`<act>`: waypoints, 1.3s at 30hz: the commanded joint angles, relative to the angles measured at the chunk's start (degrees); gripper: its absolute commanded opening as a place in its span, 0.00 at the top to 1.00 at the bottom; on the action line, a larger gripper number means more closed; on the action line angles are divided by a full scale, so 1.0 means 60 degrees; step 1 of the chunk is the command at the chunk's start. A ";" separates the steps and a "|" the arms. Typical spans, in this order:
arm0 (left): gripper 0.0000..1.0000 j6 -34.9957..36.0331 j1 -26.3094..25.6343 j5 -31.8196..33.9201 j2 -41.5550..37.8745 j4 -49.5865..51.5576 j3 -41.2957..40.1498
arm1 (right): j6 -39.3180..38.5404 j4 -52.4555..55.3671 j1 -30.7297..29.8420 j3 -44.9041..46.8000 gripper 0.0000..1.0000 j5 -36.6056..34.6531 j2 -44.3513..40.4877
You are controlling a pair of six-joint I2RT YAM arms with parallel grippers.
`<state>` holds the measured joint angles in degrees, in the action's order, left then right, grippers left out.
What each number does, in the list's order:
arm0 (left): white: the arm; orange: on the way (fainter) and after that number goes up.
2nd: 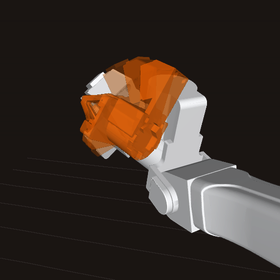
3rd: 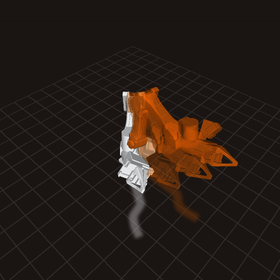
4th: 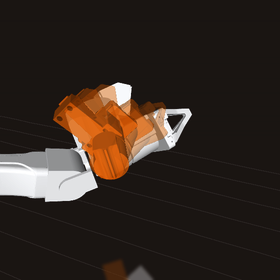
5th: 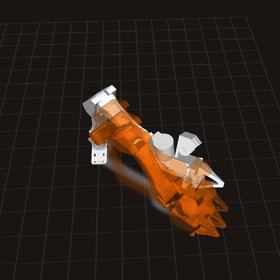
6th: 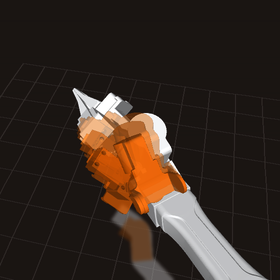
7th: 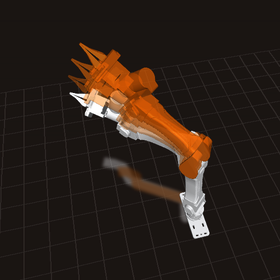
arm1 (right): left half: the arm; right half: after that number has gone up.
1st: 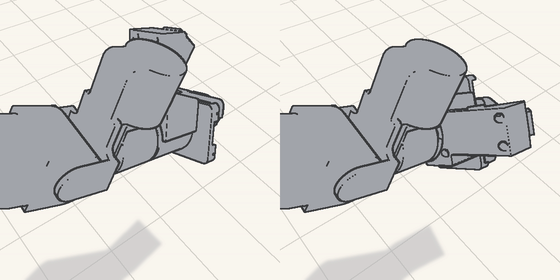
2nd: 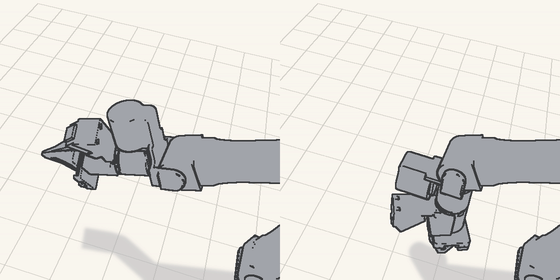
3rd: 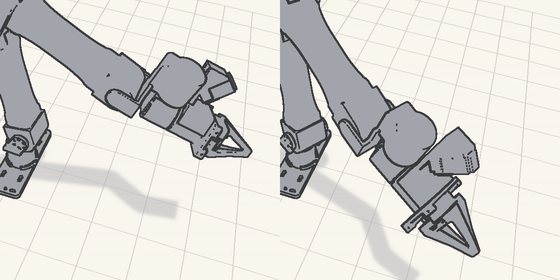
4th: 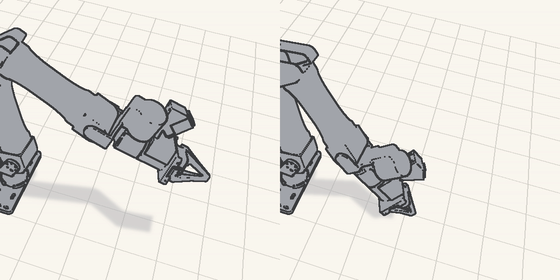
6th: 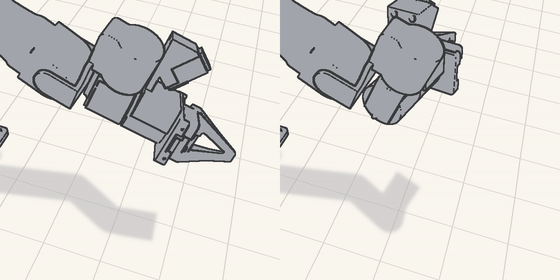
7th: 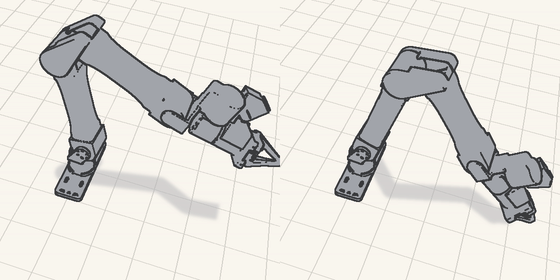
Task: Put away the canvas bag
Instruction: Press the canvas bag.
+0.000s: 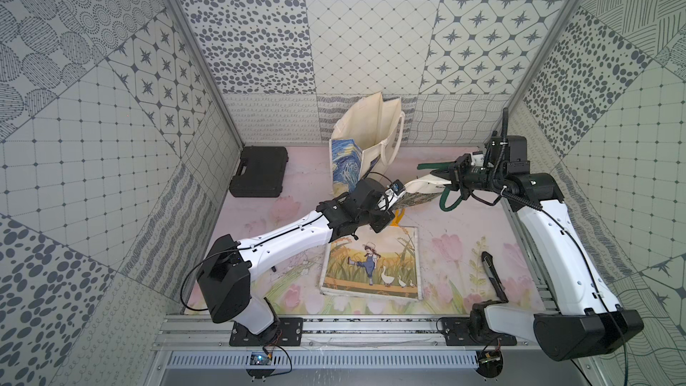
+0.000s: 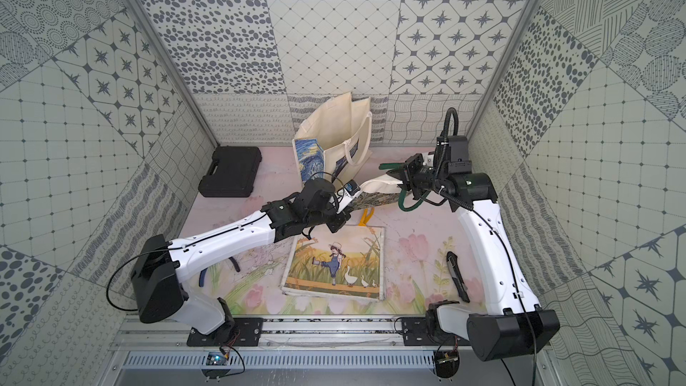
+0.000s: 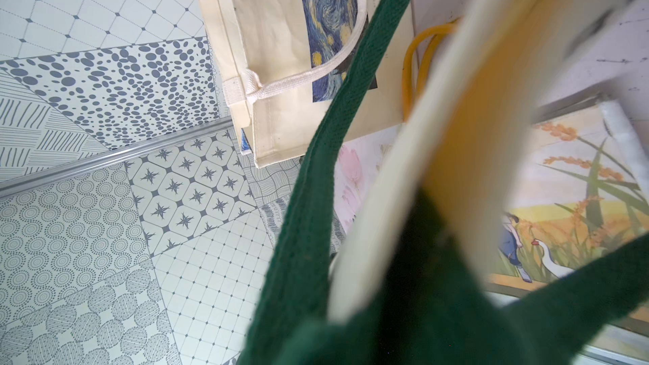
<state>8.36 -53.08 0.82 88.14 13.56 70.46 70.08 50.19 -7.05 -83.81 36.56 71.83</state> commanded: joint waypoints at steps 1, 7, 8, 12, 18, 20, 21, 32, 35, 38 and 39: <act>1.00 -0.0134 0.0026 0.0222 -0.0269 0.0162 -0.0170 | -0.0094 -0.1009 0.0076 -0.0188 1.00 0.0199 -0.0425; 0.42 -0.0124 0.0009 0.0192 -0.0321 0.0264 -0.0021 | -0.0079 -0.1101 0.0076 0.0061 1.00 0.0247 -0.0510; 0.40 -0.0134 0.0014 0.0158 -0.0319 0.0255 0.0050 | -0.0079 -0.1134 0.0076 0.0137 1.00 0.0274 -0.0511; 0.38 -0.0250 0.0015 -0.0090 -0.0279 0.0377 0.0645 | -0.0021 -0.1250 0.0014 0.0539 1.00 0.0317 -0.0644; 0.47 -0.0186 0.0016 -0.0151 -0.0104 0.0405 0.1343 | -0.0050 -0.1302 -0.0056 0.0941 1.00 0.0345 -0.0809; 0.87 -0.0139 0.0022 -0.0242 -0.0089 0.0384 0.1388 | -0.0050 -0.1308 -0.0070 0.1017 1.00 0.0381 -0.0839; 1.00 -0.0134 0.0019 -0.0281 -0.0101 0.0377 0.1389 | -0.0057 -0.1316 -0.0059 0.1046 1.00 0.0372 -0.0854; 0.36 -0.0290 0.0010 -0.1334 -0.0409 0.0305 0.0885 | -0.1021 -0.0885 -0.0059 0.0785 1.00 0.0655 -0.0415; 0.32 -0.0295 0.0014 -0.1579 -0.0337 0.0148 0.1007 | -0.1034 -0.1573 -0.0065 0.1305 1.00 0.1279 -0.0442; 0.32 -0.0266 0.0007 -0.1706 -0.0114 0.0059 0.1280 | -0.0617 -0.2396 -0.0112 0.2124 1.00 0.1793 -0.0552; 0.32 -0.0251 0.0002 -0.1732 -0.0026 0.0065 0.1404 | -0.0440 -0.2662 -0.0149 0.2368 1.00 0.1958 -0.0589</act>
<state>7.14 -53.08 -5.32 86.83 15.92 76.77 66.24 42.06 -7.35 -72.27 43.55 69.19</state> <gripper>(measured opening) 0.678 0.101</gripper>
